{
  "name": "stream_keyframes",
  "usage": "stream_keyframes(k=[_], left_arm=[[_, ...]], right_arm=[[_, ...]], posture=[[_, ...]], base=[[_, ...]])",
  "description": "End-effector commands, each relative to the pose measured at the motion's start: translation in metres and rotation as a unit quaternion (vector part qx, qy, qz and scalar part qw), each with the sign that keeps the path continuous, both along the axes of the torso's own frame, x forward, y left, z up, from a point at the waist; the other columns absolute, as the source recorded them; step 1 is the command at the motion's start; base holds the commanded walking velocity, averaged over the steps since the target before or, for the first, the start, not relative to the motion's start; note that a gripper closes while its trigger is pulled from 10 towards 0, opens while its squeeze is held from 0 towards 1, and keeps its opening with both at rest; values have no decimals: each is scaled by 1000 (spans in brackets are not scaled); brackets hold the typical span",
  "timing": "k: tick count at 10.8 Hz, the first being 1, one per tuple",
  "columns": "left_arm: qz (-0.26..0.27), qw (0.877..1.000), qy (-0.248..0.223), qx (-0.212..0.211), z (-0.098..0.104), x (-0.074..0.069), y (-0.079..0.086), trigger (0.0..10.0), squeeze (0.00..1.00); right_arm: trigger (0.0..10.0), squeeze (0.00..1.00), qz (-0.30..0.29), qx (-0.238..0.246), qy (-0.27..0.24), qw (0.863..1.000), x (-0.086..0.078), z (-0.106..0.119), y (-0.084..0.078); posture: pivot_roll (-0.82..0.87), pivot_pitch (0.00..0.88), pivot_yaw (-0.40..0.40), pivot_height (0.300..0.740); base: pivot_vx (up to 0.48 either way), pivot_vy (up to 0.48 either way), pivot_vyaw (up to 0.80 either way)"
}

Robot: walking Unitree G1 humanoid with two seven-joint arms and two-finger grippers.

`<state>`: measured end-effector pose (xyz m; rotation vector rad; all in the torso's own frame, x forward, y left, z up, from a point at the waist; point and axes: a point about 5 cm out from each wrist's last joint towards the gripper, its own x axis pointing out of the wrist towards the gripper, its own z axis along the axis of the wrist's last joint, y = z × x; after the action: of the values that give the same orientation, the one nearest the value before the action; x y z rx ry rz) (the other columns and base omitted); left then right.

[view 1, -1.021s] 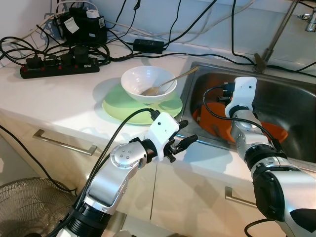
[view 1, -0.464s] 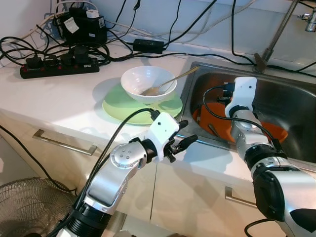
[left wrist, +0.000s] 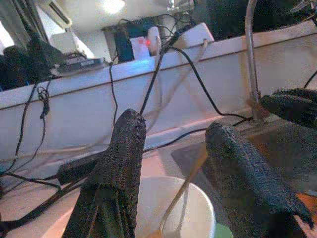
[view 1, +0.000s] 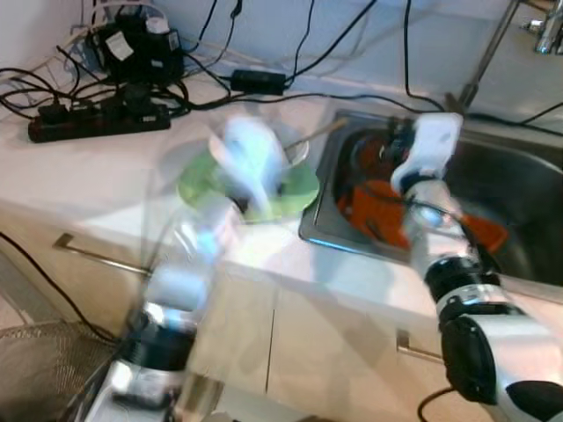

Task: Kitchen organization

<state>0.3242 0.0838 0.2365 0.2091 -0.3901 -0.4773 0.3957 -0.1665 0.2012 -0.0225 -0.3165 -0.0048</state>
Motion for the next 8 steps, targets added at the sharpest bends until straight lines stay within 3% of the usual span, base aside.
stream_keyframes(k=[1,4,6,8], left_arm=[[2,1000,26,10,-14,0,-2,10000,0],[13,1000,11,1,-15,4,-3,10000,0],[6,999,33,-4,-23,5,-3,10000,0],[11,997,56,-49,-23,7,0,10000,0]], right_arm=[[10000,0,0,7,-6,1000,0,2,-2],[10000,0,3,9,-15,1000,-3,3,-2],[10000,0,2,10,-15,1000,-4,1,-2],[10000,0,4,6,-14,1000,-6,-3,2]], posture=[[241,38,-48,725],[240,41,-49,725],[241,42,-49,725],[241,41,-48,725]], base=[[0,0,0],[0,0,0],[0,0,0],[0,0,0]])
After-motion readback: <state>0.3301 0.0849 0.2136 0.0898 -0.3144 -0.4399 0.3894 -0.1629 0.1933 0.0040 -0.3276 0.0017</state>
